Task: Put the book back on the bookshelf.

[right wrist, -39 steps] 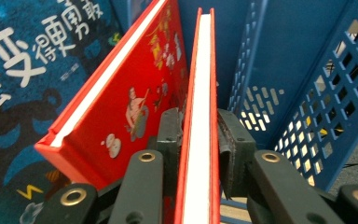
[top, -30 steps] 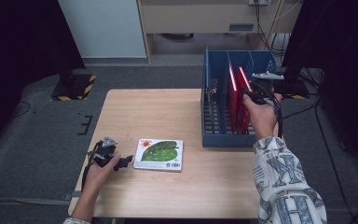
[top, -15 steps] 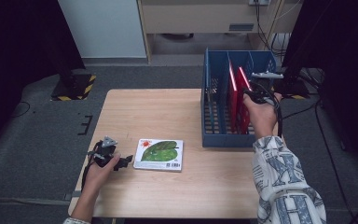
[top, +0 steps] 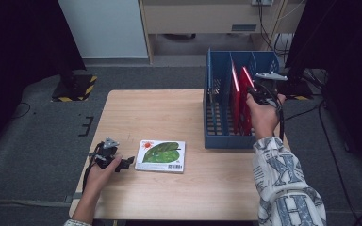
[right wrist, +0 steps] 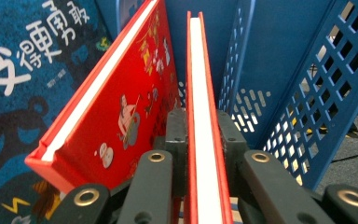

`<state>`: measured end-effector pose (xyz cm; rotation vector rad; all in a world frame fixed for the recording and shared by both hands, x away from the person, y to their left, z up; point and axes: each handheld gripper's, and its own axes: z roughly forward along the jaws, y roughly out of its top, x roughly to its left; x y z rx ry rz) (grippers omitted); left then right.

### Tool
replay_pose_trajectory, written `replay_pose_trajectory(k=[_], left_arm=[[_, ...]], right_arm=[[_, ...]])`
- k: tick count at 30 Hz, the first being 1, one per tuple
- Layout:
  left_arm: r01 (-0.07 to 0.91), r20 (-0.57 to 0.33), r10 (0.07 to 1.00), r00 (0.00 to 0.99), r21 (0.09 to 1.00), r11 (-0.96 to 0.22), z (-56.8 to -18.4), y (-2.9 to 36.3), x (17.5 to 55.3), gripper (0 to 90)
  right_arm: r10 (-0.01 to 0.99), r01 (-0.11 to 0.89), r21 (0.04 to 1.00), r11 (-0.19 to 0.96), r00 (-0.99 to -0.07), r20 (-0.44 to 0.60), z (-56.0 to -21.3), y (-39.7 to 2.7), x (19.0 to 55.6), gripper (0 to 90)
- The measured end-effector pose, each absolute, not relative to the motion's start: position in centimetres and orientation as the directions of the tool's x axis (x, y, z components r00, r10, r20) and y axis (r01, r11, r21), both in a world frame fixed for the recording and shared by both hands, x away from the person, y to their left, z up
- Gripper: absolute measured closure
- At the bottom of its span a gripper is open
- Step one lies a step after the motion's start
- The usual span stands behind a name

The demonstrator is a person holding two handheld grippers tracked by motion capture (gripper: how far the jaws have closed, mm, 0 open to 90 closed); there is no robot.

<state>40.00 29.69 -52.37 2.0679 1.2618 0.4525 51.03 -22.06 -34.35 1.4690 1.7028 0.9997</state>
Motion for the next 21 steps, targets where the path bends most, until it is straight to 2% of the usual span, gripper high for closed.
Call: replay_pose_trajectory(k=[21], left_arm=[[0.647, -0.045, 0.876, 0.480, 0.692, -0.319, -52.4, 29.5, 40.1, 6.1]], right_arm=[[0.992, 0.445, 0.893, 0.072, -0.125, -0.017, -33.8, -21.4, 53.8, 79.0]])
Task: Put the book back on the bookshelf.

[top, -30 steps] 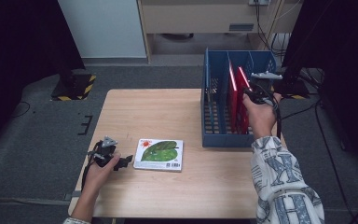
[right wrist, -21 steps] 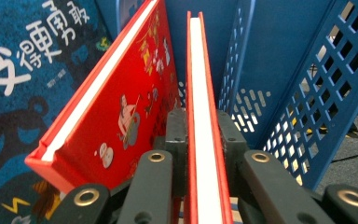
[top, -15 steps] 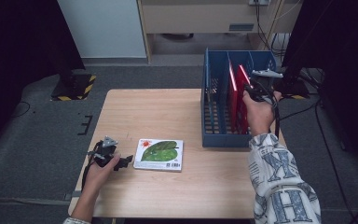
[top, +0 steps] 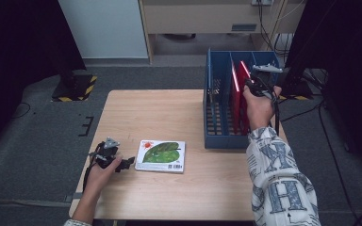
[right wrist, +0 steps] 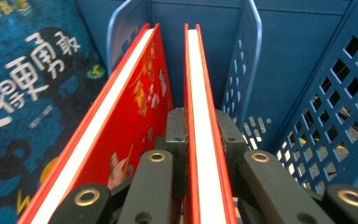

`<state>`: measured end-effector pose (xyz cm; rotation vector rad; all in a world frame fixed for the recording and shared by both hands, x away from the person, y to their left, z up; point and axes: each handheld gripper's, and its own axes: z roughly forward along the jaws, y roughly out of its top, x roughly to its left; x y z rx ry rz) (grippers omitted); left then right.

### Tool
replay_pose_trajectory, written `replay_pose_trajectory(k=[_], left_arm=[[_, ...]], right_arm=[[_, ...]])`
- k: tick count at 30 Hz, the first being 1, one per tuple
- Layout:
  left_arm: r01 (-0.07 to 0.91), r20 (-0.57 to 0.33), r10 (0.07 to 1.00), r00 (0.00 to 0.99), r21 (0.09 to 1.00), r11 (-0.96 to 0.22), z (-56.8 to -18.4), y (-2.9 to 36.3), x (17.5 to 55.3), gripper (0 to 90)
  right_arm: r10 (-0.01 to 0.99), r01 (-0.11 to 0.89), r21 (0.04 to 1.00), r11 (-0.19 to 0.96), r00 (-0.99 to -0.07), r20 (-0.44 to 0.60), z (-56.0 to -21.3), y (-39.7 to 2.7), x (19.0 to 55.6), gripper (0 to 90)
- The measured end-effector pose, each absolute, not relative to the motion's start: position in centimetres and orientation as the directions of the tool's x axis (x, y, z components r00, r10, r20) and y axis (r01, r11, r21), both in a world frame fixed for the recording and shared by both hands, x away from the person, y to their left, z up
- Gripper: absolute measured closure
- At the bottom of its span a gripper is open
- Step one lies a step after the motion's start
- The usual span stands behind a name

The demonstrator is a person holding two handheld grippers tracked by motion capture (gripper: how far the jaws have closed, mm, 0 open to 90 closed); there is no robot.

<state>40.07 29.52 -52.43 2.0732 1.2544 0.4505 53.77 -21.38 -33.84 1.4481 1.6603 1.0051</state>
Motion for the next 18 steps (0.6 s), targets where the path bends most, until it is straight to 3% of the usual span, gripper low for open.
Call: replay_pose_trajectory(k=[18], left_arm=[[0.644, -0.044, 0.874, 0.484, 0.695, -0.321, -52.4, 29.5, 40.1, 6.1]], right_arm=[[0.995, 0.434, 0.900, 0.051, -0.099, -0.009, -34.4, -20.8, 55.5, 78.8]])
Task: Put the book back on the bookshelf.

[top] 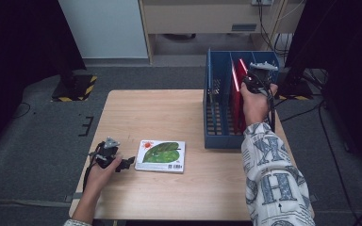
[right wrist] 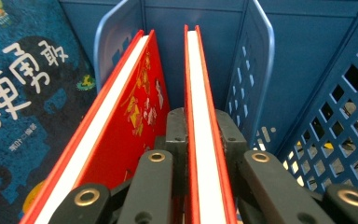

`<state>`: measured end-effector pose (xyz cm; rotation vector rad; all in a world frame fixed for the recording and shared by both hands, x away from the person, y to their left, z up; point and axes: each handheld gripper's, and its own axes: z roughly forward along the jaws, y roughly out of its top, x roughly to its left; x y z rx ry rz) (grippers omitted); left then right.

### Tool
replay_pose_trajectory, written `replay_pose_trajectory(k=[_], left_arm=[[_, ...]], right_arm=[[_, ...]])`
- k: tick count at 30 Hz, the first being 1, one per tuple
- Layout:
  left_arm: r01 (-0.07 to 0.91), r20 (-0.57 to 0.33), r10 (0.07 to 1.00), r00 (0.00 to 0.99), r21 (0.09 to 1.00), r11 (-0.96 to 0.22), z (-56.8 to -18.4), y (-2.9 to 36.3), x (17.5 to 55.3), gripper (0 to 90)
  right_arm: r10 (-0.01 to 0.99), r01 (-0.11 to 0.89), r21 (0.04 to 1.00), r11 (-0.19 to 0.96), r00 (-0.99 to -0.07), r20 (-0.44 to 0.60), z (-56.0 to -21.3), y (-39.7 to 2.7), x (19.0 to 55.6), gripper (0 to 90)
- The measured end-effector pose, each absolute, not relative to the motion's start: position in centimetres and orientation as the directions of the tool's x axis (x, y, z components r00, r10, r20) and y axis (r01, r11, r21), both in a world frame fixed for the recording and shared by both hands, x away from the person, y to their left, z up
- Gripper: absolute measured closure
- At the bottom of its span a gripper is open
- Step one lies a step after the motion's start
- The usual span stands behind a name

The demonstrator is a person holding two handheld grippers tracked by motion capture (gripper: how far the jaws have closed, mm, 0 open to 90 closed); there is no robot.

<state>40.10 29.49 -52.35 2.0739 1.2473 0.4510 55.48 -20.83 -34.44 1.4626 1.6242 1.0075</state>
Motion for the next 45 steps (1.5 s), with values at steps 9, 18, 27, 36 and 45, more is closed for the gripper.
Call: replay_pose_trajectory(k=[9, 18, 27, 36, 45], left_arm=[[0.643, -0.045, 0.873, 0.486, 0.694, -0.323, -52.3, 29.4, 40.1, 6.1], [0.643, -0.046, 0.873, 0.486, 0.695, -0.322, -52.3, 29.4, 40.1, 6.1], [0.643, -0.041, 0.872, 0.488, 0.693, -0.327, -52.3, 29.5, 40.1, 6.2], [0.644, -0.046, 0.876, 0.481, 0.696, -0.317, -52.3, 29.5, 40.1, 6.2], [0.642, -0.045, 0.876, 0.481, 0.698, -0.316, -52.2, 29.5, 40.1, 6.2]], right_arm=[[0.994, 0.435, 0.899, 0.056, -0.106, -0.011, -34.7, -20.7, 55.7, 78.6], [0.991, 0.440, 0.896, 0.067, -0.134, -0.009, -34.8, -20.3, 55.5, 76.4], [0.988, 0.441, 0.897, 0.034, -0.152, 0.037, -34.7, -20.7, 55.0, 72.3], [0.982, 0.409, 0.912, 0.035, -0.184, 0.045, -33.7, -20.3, 53.9, 72.2], [0.977, 0.383, 0.923, 0.037, -0.208, 0.047, -32.4, -20.4, 52.9, 73.7]])
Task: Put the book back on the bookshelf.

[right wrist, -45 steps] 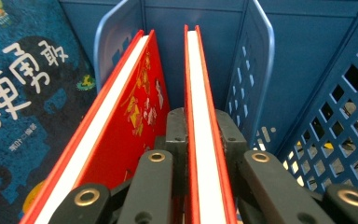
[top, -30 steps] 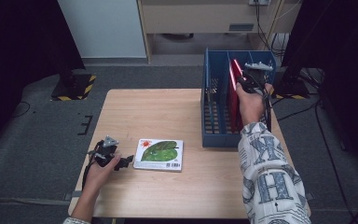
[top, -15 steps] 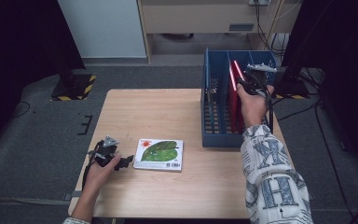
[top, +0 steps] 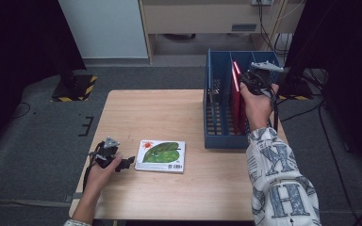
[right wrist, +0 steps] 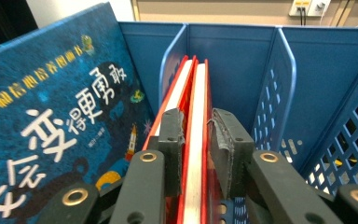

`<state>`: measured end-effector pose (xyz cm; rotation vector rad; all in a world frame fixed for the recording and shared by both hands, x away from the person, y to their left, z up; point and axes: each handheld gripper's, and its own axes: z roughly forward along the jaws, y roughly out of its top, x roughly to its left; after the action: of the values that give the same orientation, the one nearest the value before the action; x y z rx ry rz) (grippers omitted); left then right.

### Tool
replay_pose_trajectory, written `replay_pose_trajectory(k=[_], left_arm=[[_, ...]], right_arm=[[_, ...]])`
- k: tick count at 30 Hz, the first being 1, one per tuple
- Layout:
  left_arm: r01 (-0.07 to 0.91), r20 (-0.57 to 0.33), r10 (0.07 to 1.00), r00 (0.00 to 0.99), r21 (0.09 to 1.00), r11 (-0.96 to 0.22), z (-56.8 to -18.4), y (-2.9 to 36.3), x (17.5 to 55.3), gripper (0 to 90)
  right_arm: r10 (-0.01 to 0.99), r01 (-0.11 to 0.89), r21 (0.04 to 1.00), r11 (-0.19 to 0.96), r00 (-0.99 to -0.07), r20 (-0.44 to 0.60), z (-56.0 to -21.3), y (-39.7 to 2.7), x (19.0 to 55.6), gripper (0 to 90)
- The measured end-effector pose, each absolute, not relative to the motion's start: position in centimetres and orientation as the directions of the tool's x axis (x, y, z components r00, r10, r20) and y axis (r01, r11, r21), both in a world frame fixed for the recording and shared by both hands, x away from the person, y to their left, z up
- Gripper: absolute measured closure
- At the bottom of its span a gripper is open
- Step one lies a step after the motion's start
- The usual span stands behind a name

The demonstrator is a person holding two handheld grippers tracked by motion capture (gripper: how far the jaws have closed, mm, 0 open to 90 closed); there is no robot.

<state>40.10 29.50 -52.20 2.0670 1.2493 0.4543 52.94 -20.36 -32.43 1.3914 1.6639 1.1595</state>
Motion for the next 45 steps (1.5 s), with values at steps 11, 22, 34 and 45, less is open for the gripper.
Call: replay_pose_trajectory(k=[11, 22, 34, 45], left_arm=[[0.641, -0.045, 0.876, 0.480, 0.699, -0.316, -52.2, 29.5, 40.1, 6.2], [0.644, -0.041, 0.878, 0.478, 0.696, -0.318, -52.2, 29.5, 40.1, 6.5], [0.643, -0.039, 0.877, 0.478, 0.696, -0.319, -52.2, 29.5, 40.1, 6.4], [0.641, -0.032, 0.874, 0.485, 0.692, -0.331, -52.2, 29.4, 40.1, 6.4]], right_arm=[[0.969, 0.351, 0.936, 0.031, -0.241, 0.058, -31.6, -21.0, 50.7, 68.8], [0.961, 0.338, 0.940, 0.032, -0.270, 0.065, -32.2, -21.4, 48.9, 40.9], [0.950, 0.323, 0.941, 0.106, -0.313, 0.001, -33.8, -20.4, 47.4, 19.4], [0.947, 0.380, 0.917, 0.120, -0.320, 0.009, -36.4, -19.9, 47.1, 20.2]])
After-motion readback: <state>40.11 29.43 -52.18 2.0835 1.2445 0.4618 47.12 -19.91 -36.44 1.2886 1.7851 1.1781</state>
